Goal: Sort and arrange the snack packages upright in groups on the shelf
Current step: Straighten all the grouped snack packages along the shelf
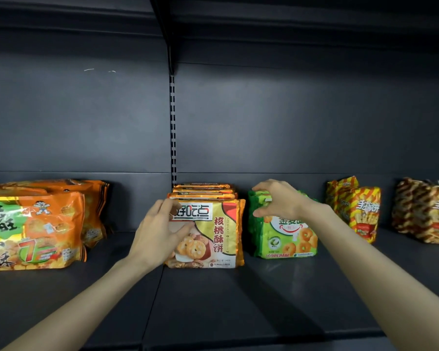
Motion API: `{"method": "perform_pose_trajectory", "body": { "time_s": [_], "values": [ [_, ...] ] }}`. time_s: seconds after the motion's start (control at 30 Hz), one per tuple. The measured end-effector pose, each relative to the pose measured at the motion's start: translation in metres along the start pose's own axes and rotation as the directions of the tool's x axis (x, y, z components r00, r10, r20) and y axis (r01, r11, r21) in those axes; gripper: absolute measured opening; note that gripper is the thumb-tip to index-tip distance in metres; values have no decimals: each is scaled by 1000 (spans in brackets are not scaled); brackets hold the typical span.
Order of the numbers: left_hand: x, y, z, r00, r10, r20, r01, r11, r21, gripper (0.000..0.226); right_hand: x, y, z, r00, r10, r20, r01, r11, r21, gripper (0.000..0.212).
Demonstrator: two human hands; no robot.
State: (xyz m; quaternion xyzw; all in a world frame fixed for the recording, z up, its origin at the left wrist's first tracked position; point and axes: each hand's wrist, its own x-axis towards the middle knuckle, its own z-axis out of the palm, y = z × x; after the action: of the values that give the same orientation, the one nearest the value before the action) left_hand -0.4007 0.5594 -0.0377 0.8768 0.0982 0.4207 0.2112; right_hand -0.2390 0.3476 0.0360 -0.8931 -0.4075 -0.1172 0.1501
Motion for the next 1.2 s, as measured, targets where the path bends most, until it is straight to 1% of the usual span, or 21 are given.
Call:
{"method": "perform_pose_trajectory", "body": {
  "time_s": [0.1, 0.2, 0.3, 0.4, 0.53, 0.6, 0.73, 0.83, 0.97, 1.1, 1.2],
  "values": [
    [4, 28, 12, 997, 69, 19, -69, 997, -25, 38, -13, 19, -14, 1000, 19, -24, -20, 1000, -15, 66],
    [8, 53, 31, 993, 107, 53, -104, 993, -57, 38, -26, 43, -26, 998, 40, -39, -42, 999, -29, 65],
    [9, 78, 55, 990, 119, 76, -111, 989, -102, 39, -36, 70, -35, 997, 66, -31, -67, 998, -21, 65],
    [5, 100, 81, 988, 102, 118, -88, 989, -118, 48, -47, 95, -41, 997, 77, -25, -78, 996, -31, 65],
    [3, 123, 112, 986, 41, 159, -16, 988, -150, 62, -53, 124, -43, 999, 53, -7, -53, 998, 17, 66],
    [3, 129, 127, 988, 1, 152, 24, 987, -160, 72, -56, 136, -41, 999, 36, 0, -36, 998, 58, 69],
    [-5, 134, 153, 983, -120, 142, 148, 967, -205, 92, -55, 160, -26, 1000, 16, 21, -19, 991, 136, 76],
    [-8, 129, 168, 959, -205, 194, 248, 941, -229, 106, -51, 173, -13, 999, 21, 41, -30, 973, 227, 82],
    [-7, 123, 177, 910, -285, 302, 374, 878, -298, 115, -47, 179, 6, 999, 22, 38, -34, 927, 374, 92],
    [0, 115, 184, 872, -294, 390, 431, 840, -330, 116, -39, 180, 20, 998, 39, 50, -59, 872, 486, 107],
    [8, 106, 189, 850, -282, 444, 454, 821, -348, 118, -33, 181, 27, 993, 59, 100, -107, 798, 592, 113]
  ]
}}
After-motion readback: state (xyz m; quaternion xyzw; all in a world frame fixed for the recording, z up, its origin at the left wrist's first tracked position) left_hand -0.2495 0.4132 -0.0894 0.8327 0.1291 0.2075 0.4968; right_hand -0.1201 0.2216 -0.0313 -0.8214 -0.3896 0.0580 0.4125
